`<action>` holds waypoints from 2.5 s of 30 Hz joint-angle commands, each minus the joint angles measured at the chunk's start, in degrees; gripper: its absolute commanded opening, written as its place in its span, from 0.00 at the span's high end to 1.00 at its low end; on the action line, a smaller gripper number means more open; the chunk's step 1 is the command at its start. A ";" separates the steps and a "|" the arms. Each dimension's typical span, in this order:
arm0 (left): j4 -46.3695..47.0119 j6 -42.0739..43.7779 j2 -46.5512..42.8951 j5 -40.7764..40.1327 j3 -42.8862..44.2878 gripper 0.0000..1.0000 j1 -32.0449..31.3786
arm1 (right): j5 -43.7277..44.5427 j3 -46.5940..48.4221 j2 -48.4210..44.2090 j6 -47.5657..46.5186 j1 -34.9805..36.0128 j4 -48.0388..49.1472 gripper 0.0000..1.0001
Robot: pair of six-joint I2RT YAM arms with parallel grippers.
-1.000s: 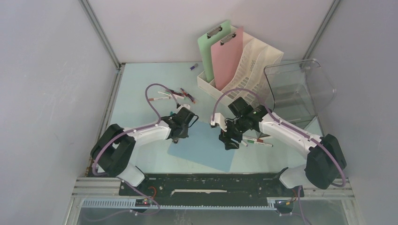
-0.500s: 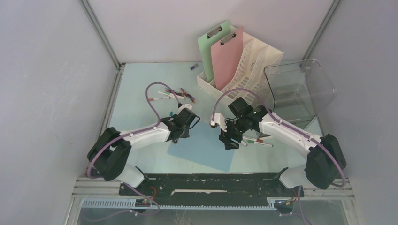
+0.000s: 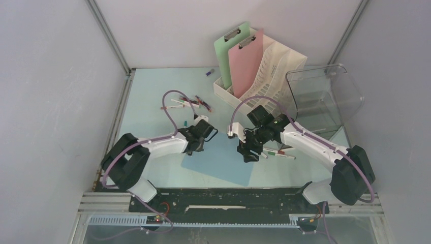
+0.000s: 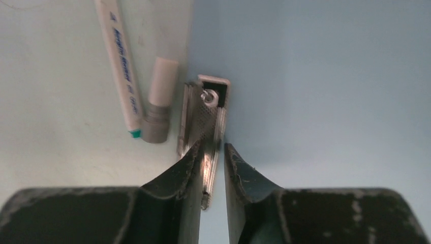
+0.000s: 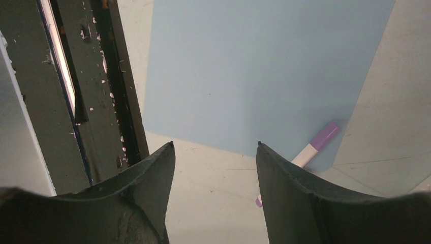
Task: Organize the desk
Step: Pick up the folder from the center of the board.
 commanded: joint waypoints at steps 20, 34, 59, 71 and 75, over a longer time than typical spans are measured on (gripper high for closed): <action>-2.12 -1.29 -5.95 0.48 4.90 1.00 0.11 | -1.04 1.67 -0.88 0.30 -0.65 -0.77 0.32; -8.01 3.51 -13.50 -8.59 10.14 1.00 0.16 | -8.15 5.64 0.75 5.39 -6.97 -1.43 0.26; 3.33 22.32 -31.19 -7.81 5.62 1.00 0.14 | -25.75 55.15 37.82 13.53 -7.81 -5.06 0.02; 5.39 6.83 -34.81 0.08 -7.54 0.55 8.82 | -27.62 49.28 38.21 15.19 -7.64 -4.16 0.05; 9.86 -2.66 -37.67 14.25 -16.14 0.24 19.18 | -29.24 47.44 37.75 14.82 -7.55 -4.69 0.06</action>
